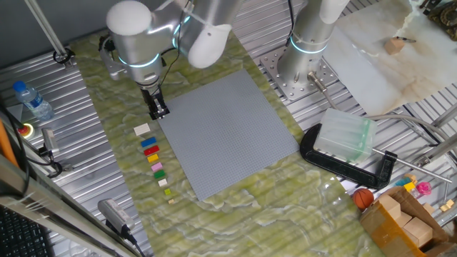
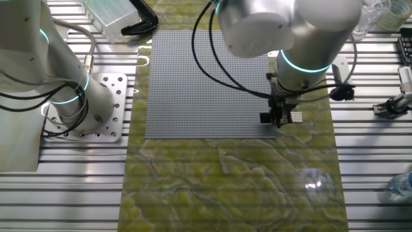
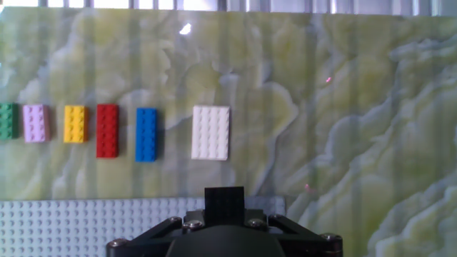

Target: Build with small Lego blocks

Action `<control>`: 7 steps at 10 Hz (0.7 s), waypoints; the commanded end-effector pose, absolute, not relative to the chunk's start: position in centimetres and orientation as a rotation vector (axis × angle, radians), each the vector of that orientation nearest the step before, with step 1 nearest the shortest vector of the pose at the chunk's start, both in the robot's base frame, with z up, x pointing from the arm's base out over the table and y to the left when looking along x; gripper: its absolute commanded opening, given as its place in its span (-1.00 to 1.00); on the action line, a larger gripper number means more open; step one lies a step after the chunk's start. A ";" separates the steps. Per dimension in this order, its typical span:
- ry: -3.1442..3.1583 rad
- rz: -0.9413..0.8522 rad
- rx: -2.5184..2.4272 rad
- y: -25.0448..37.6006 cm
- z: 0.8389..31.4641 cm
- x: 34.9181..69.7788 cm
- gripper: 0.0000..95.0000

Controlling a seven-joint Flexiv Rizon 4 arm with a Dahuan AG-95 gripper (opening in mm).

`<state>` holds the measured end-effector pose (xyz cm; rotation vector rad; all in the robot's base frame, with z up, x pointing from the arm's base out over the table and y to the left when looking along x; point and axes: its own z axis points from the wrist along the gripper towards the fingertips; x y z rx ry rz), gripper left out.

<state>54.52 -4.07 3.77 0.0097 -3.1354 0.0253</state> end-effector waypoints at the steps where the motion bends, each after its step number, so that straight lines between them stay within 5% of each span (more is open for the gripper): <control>1: -3.157 0.033 -0.022 -3.8 3.3 53.3 -1.00; 7: -3.202 0.047 0.017 -4.3 2.7 52.5 -1.00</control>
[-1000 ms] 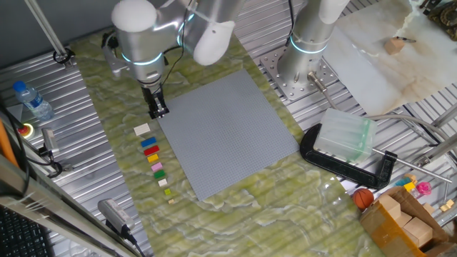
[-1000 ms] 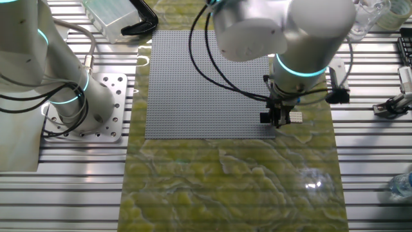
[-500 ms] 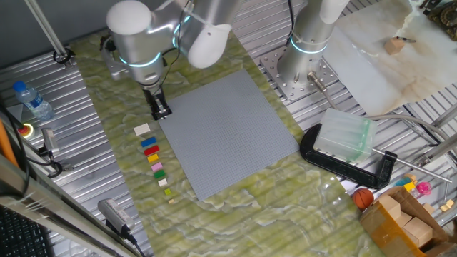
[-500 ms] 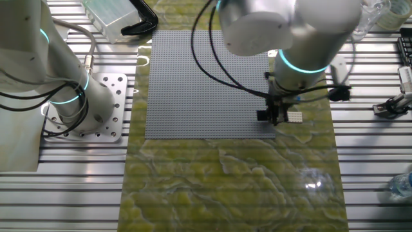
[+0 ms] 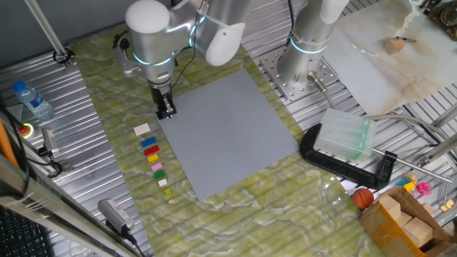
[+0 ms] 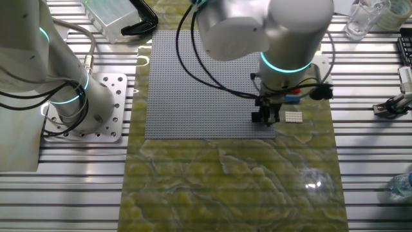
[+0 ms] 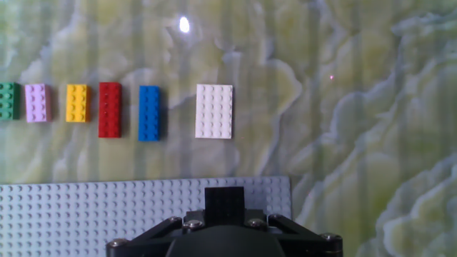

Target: Build with small Lego blocks

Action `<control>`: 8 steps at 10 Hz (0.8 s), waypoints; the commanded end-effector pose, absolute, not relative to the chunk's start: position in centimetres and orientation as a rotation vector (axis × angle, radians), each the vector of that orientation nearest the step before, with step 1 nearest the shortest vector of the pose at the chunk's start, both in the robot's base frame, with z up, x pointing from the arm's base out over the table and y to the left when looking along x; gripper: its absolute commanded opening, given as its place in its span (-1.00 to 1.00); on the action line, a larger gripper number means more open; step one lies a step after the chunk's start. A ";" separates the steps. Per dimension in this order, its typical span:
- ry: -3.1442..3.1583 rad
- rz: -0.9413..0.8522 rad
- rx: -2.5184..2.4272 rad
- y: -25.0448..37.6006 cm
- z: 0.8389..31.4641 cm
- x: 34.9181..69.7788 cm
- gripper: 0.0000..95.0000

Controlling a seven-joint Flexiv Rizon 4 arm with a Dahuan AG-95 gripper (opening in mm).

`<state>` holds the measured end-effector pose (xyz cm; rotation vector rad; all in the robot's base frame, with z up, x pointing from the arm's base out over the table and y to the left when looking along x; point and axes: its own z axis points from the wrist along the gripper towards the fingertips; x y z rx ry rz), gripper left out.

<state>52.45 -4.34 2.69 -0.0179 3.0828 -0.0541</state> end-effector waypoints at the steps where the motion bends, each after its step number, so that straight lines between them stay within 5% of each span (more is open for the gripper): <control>1: 3.079 -0.042 -0.014 -4.3 2.6 52.5 -1.00; 8: 3.072 -0.010 0.007 -4.1 1.7 52.6 -1.00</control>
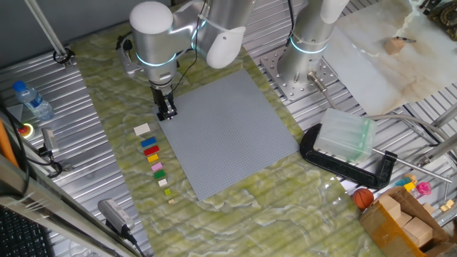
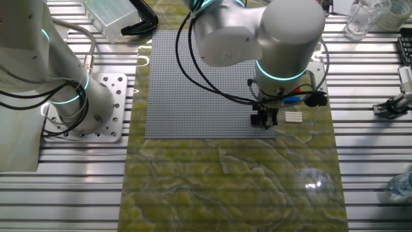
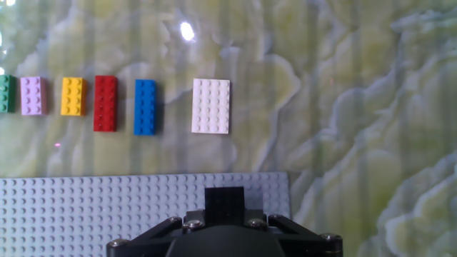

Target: Build with small Lego blocks

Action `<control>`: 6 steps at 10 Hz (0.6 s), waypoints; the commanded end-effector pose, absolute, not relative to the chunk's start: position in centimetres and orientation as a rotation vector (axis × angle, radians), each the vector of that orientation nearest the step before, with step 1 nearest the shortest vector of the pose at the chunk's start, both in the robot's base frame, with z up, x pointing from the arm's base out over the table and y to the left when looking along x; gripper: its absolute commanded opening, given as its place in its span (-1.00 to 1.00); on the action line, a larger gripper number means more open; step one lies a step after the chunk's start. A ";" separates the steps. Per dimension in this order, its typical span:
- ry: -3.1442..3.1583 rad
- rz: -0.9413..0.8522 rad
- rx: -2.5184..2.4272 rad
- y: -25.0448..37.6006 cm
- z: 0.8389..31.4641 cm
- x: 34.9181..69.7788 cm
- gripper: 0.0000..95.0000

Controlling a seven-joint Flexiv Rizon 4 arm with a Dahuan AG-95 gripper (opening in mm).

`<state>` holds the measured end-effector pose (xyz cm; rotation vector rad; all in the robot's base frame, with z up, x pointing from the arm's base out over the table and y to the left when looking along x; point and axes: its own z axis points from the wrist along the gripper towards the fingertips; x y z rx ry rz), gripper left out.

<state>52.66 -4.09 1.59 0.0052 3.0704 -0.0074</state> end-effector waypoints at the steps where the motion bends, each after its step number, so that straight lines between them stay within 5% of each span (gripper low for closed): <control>1: 3.078 0.002 0.010 -4.1 1.8 52.7 -1.00; 6: 3.088 0.005 -0.014 -4.1 1.0 53.0 -1.00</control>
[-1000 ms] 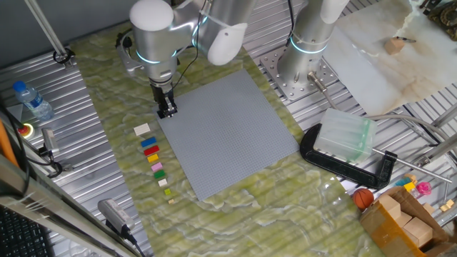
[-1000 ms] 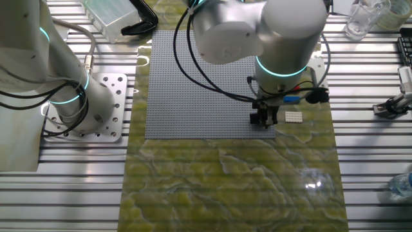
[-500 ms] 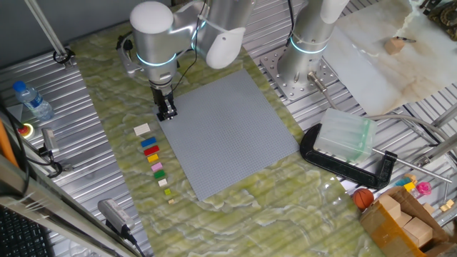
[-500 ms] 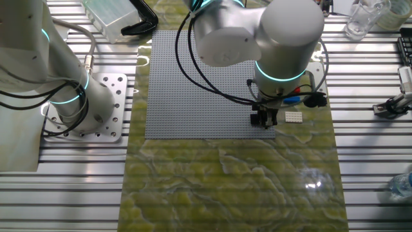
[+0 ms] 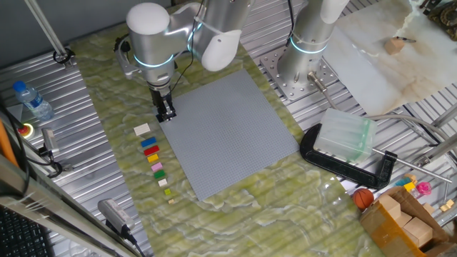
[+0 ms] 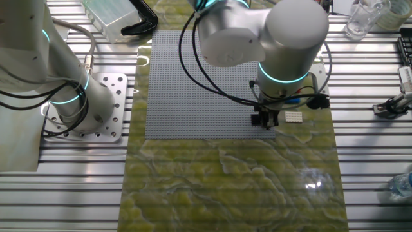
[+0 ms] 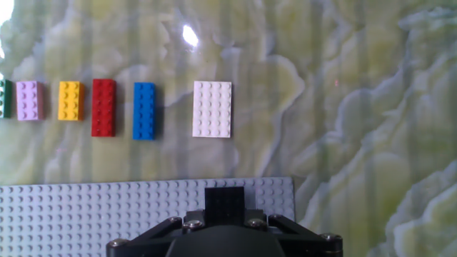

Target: Build with small Lego blocks

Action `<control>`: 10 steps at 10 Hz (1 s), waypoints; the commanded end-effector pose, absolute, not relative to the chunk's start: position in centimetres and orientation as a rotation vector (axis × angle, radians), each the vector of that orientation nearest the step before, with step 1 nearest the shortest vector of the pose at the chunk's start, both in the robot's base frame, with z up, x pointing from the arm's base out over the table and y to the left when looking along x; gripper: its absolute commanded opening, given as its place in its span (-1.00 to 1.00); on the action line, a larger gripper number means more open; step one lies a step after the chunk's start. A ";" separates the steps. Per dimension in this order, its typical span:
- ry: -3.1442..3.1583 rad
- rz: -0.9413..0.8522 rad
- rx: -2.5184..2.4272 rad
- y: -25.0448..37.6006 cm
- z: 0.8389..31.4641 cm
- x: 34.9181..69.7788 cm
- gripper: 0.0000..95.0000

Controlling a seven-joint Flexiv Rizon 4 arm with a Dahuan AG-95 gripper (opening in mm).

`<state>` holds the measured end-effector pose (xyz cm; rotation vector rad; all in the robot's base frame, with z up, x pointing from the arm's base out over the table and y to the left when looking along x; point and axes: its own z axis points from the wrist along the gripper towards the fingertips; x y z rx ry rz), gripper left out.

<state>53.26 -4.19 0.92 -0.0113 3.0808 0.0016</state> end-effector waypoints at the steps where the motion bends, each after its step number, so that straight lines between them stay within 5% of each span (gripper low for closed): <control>1: 3.092 0.006 -0.021 -4.0 1.1 53.1 -1.00; 10: 3.118 -0.003 0.007 -3.8 1.0 53.4 -1.00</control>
